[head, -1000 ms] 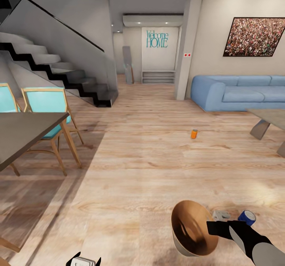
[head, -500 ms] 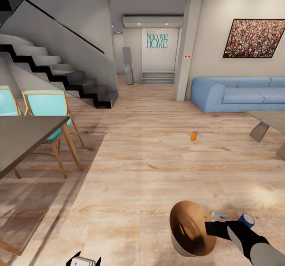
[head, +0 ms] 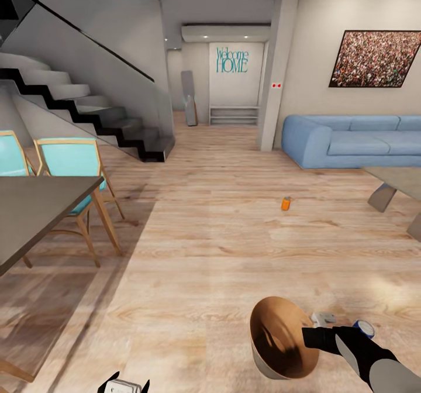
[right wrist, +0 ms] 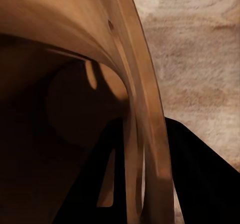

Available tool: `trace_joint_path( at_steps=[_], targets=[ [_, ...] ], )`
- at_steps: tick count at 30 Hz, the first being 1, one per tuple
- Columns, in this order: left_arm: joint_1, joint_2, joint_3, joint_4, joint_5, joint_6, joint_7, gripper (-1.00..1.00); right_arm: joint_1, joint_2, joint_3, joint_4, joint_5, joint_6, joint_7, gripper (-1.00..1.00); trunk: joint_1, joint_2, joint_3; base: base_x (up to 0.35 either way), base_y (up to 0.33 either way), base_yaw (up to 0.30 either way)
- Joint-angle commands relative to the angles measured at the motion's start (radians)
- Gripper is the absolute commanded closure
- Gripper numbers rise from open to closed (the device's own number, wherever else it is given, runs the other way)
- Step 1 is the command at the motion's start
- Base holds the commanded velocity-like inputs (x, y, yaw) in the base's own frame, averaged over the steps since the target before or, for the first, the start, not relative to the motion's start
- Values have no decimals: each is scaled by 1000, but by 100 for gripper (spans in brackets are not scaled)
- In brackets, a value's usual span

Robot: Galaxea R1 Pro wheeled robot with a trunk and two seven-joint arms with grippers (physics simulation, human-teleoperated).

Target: Put the three can of soda from the living room inside the tash can in the kitchen.

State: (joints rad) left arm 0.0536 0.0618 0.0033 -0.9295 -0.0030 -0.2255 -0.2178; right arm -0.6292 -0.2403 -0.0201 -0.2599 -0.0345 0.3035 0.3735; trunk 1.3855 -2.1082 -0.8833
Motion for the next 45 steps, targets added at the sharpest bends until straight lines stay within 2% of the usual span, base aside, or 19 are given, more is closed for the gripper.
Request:
trace_joint_path(
  at_steps=[1, 24, 45],
  targets=[
    [0, 0, 0, 0, 0, 0, 0, -100, 0, 0, -4, -1, -7, 0, -7, 100, -4, 7, 3, 0, 0, 0],
    [0, 0, 1, 0, 0, 0, 0, -100, 0, 7, -2, -13, -8, 5, -3, 100, -92, 168, 75, 0, 0, 0],
    [2, 0, 1, -2, 0, 0, 0, -100, 0, 7, -4, -13, -8, 3, -2, 100, -173, 315, 115, 0, 0, 0]
  ],
)
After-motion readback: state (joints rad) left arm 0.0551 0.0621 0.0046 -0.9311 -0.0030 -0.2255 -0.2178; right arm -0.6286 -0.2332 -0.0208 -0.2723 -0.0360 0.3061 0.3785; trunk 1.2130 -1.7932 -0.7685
